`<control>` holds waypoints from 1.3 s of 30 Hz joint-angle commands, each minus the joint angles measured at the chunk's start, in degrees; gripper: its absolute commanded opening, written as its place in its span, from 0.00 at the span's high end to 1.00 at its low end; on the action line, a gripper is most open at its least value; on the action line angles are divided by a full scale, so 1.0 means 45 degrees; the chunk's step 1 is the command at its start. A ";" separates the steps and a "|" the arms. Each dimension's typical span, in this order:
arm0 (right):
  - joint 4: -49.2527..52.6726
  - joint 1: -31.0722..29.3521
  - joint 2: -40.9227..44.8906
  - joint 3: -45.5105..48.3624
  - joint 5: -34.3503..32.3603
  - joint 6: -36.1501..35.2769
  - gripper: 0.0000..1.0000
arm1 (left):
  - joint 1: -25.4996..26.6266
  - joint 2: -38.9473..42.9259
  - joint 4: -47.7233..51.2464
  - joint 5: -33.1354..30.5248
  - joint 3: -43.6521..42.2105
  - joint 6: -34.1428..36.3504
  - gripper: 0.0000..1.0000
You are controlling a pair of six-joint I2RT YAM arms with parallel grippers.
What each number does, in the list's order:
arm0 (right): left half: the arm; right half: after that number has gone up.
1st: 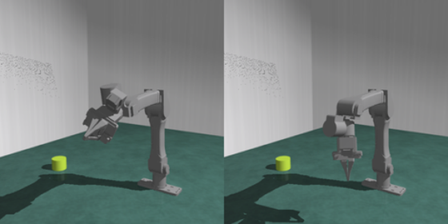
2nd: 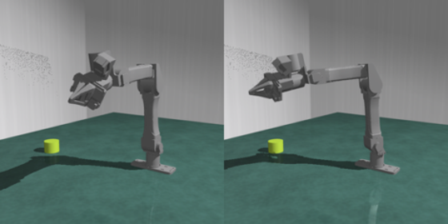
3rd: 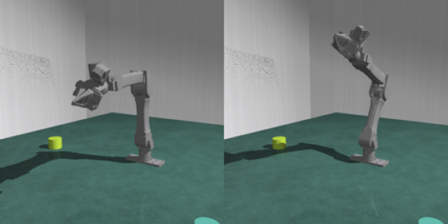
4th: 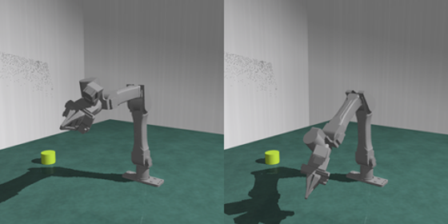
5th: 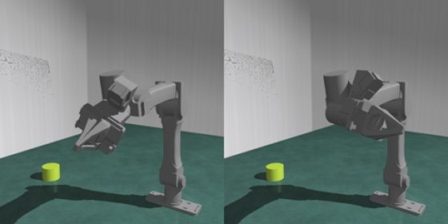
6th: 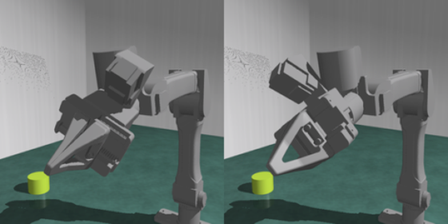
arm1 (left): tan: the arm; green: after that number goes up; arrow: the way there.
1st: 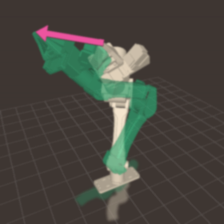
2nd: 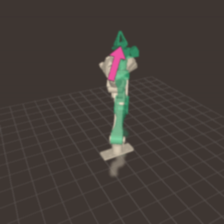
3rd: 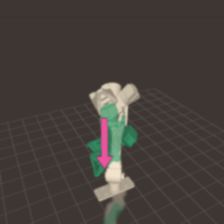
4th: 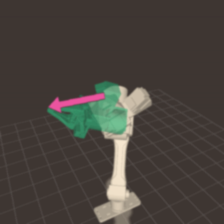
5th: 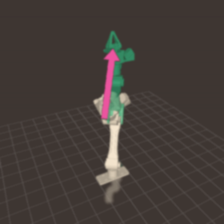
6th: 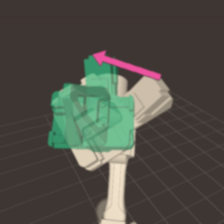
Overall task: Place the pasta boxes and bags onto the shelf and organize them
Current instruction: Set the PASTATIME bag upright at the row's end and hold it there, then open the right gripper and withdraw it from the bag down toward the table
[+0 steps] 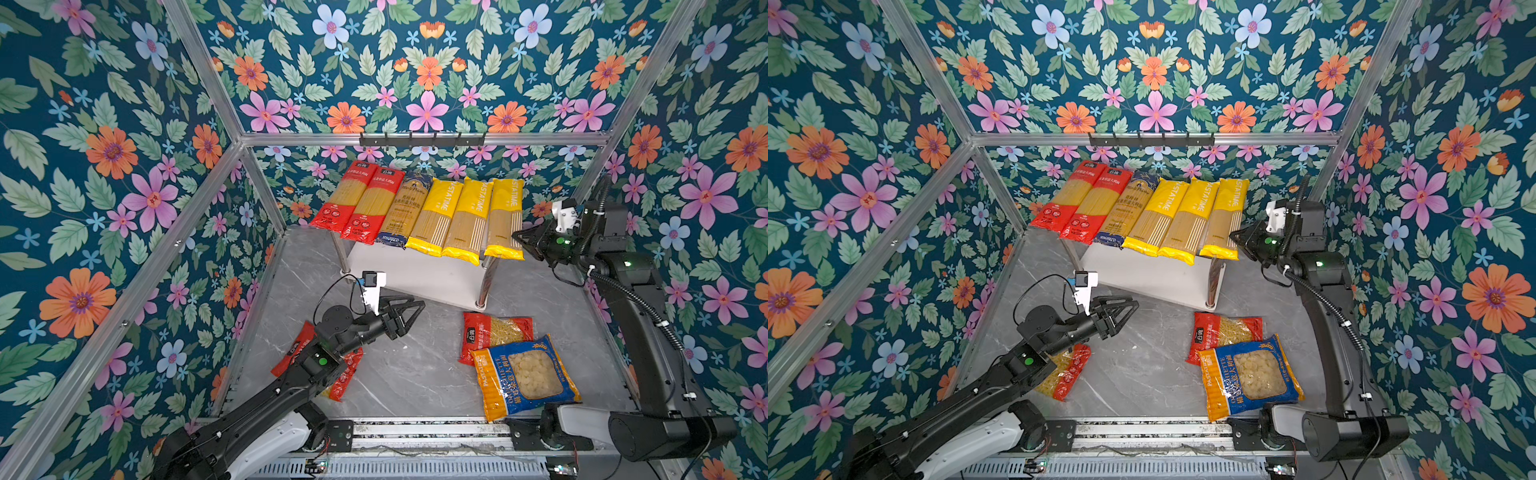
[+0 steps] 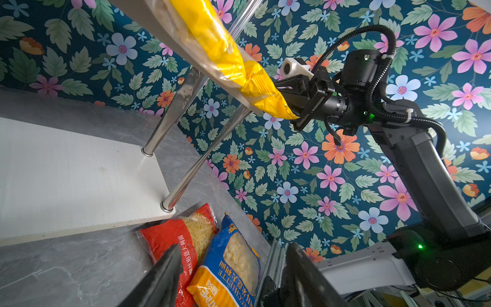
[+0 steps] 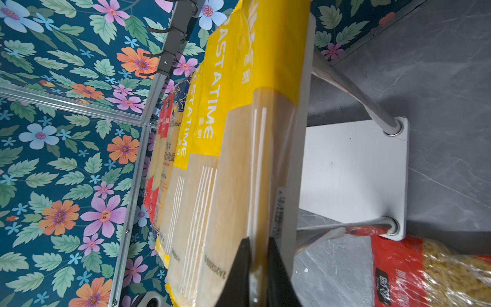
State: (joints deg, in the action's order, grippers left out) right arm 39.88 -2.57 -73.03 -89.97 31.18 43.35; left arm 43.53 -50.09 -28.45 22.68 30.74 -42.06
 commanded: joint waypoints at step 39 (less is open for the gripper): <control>-0.1293 -0.0406 0.0410 0.1437 0.2289 0.0560 0.94 | -0.0006 -0.0212 -0.0514 0.0173 -0.0035 0.0100 0.35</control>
State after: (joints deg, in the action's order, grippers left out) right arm 32.18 -4.25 -71.02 -83.79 38.61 46.33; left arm 43.51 -50.85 -28.67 23.24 30.48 -42.04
